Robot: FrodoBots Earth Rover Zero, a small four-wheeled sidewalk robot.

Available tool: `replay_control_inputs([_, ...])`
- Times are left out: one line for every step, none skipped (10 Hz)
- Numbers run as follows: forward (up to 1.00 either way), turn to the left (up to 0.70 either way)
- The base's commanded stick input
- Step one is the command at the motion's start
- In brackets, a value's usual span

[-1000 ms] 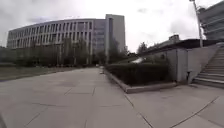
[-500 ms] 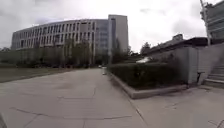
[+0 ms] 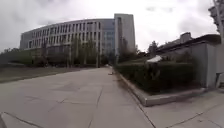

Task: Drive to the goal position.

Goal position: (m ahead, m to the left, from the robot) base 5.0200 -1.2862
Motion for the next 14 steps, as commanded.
replay_control_inputs([0.70,0.02])
replay_control_inputs([0.70,0.02])
replay_control_inputs([0.70,0.02])
replay_control_inputs([0.70,0.02])
replay_control_inputs([0.70,0.02])
replay_control_inputs([0.70,0.02])
replay_control_inputs([0.70,0.02])
replay_control_inputs([0.70,0.02])
replay_control_inputs([0.70,0.02])
replay_control_inputs([0.70,0.02])
replay_control_inputs([0.70,0.02])
replay_control_inputs([0.70,0.02])
replay_control_inputs([0.70,0.02])
replay_control_inputs([0.70,0.02])
